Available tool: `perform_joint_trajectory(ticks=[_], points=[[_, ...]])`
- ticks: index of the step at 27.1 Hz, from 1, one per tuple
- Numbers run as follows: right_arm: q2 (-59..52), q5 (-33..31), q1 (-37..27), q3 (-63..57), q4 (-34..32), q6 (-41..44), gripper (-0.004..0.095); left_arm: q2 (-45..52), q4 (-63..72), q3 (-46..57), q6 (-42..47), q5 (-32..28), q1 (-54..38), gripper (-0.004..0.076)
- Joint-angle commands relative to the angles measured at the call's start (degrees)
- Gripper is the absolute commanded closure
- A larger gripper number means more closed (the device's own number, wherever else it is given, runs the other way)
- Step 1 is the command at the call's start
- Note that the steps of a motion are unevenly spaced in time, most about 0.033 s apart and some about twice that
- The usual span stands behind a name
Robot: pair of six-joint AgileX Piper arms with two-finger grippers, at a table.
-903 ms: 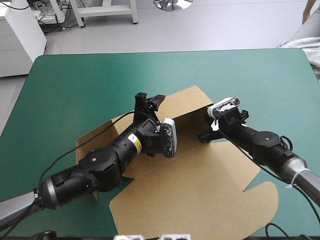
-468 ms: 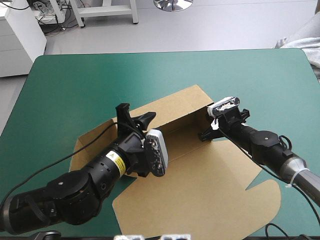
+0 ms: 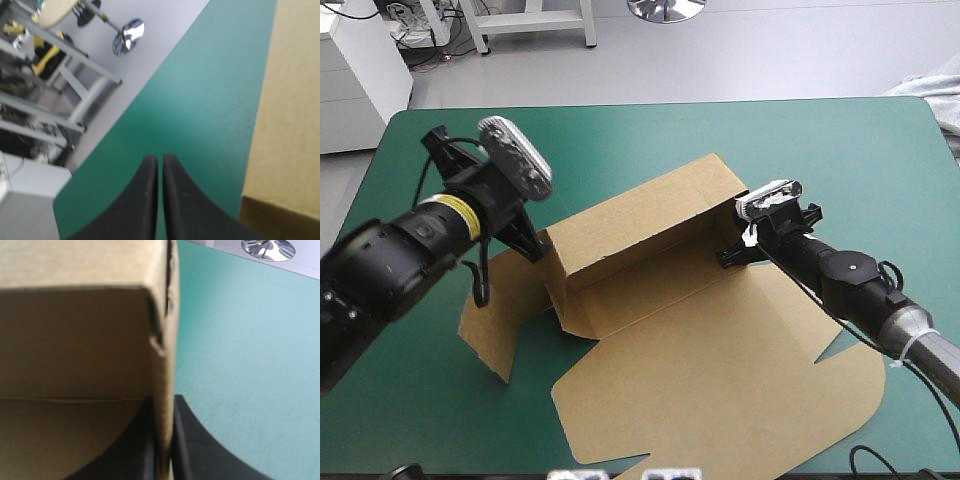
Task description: Fold the box
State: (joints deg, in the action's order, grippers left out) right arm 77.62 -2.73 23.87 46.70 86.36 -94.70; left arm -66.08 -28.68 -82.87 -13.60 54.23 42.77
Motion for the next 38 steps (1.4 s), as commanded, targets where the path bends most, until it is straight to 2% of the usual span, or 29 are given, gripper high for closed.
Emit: perform_joint_trajectory(ticks=[1,4,8,11,14,17,20,22,23,26,29,32,34,35,38], points=[[-1.77,-1.05,-0.11,2.16,0.39,0.40,0.0927,0.11,14.57,-2.67,-6.32,-2.08,-14.14,0.0708],[-1.77,-1.18,-0.11,2.16,0.39,0.40,0.0927,-0.29,26.05,-2.67,-9.33,0.19,-25.67,0.0709],[-1.77,-1.49,-0.11,2.16,0.39,0.40,0.0927,-0.33,35.72,-2.71,-8.89,6.47,-39.18,0.0711],[-1.77,-3.33,-0.11,2.16,0.26,0.40,0.0927,-0.33,39.74,-2.71,-6.70,11.11,-46.64,0.0712],[-1.77,-6.46,-0.11,2.16,-1.60,0.49,0.0927,-0.33,42.89,-2.71,-5.39,12.22,-51.66,0.0712],[-1.77,-9.12,-0.11,2.16,-6.85,3.87,0.0927,-0.33,44.02,-2.71,-5.41,12.07,-53.44,0.0712],[-1.77,-11.30,-0.46,2.16,-19.19,13.03,0.0927,-0.33,43.74,-2.71,-5.41,11.61,-53.44,0.0715],[-1.77,-14.79,-1.84,2.37,-26.19,19.84,0.0927,-0.33,44.00,-2.71,-5.41,11.61,-53.44,0.0715],[-1.77,-20.14,-4.15,3.00,-31.75,24.49,0.0927,-0.33,44.15,-2.71,-5.41,11.48,-53.44,0.0715],[-1.77,-28.08,-8.30,5.07,-34.75,28.33,0.0927,-0.33,44.29,-2.71,-5.41,11.48,-53.44,0.0715],[-1.77,-37.22,-11.95,8.65,-35.03,30.08,0.0927,-0.33,45.57,-2.71,-5.51,11.48,-53.44,0.0715],[-1.77,-42.00,-14.08,12.98,-36.00,35.59,0.0927,-0.33,45.83,-2.71,-5.51,11.40,-53.44,0.0716],[-1.77,-44.39,-14.50,17.79,-42.60,44.65,0.0927,-0.33,45.83,-2.71,-5.51,11.40,-53.44,0.0716],[-1.06,-47.88,-14.50,21.48,-49.09,53.37,0.0925,-0.33,45.83,-2.71,-5.51,11.40,-53.44,0.0716],[1.62,-56.97,-14.50,27.91,-55.92,60.88,0.0925,-0.33,45.73,-2.71,-5.51,11.35,-53.44,0.0716]])
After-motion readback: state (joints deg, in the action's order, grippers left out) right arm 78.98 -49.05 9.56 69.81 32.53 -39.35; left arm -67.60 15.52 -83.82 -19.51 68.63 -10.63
